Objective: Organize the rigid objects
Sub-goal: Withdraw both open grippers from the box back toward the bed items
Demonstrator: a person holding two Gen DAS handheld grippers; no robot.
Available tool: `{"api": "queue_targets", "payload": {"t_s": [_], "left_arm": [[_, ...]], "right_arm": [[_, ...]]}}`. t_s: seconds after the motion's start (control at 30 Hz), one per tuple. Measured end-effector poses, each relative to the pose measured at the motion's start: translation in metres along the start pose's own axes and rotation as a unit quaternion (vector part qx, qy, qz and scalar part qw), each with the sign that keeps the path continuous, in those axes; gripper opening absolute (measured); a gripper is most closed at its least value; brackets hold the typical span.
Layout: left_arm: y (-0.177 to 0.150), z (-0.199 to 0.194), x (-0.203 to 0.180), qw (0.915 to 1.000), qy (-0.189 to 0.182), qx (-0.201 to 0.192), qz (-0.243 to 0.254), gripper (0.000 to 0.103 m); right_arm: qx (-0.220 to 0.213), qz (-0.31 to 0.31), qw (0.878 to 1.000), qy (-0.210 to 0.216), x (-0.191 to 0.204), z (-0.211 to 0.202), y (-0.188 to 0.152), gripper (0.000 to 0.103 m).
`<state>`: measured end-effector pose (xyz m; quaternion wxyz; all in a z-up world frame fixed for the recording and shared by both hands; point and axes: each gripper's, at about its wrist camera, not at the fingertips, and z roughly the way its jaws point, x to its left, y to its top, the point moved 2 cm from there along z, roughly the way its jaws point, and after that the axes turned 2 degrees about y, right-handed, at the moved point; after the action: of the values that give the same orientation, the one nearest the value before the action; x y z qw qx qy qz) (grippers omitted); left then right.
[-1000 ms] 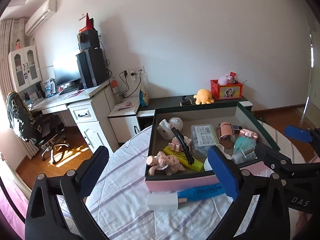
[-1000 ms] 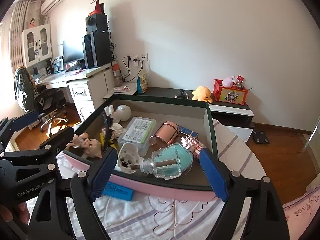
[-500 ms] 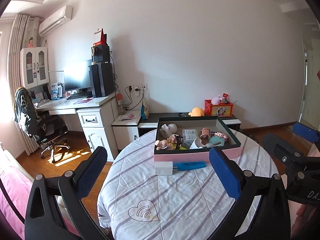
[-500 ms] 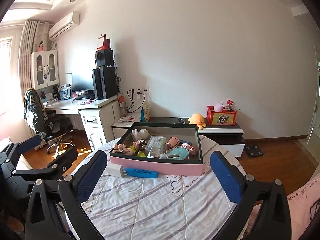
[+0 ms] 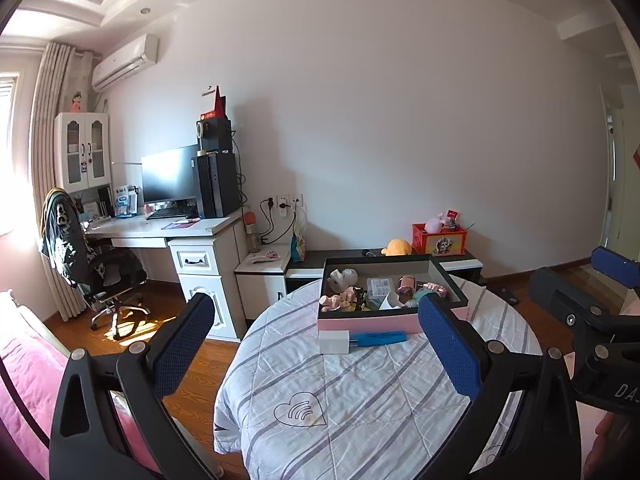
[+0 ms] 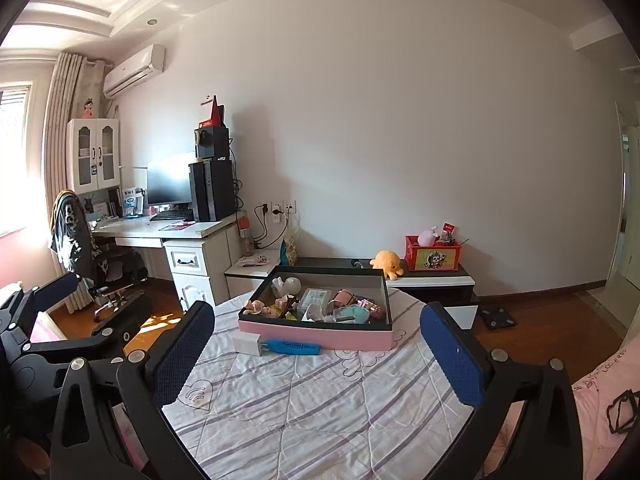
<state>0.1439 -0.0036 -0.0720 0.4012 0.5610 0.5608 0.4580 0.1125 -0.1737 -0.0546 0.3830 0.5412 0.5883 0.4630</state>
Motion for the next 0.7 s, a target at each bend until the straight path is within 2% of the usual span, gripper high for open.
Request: {"api": "queue_targets", "payload": {"t_s": [0.33,0.7], "left_arm": [[-0.001,0.008,-0.001,0.9999,0.001,0.015,0.004,0.103],[-0.028,0.082,-0.008,0.9959,-0.002,0.09,0.014,0.103]], "right_arm": [[0.01,0.002,1.0,0.0,-0.001,0.012,-0.005,0.103],[0.076,0.014,0.997,0.0,-0.015,0.082,-0.034,0.103]]}}
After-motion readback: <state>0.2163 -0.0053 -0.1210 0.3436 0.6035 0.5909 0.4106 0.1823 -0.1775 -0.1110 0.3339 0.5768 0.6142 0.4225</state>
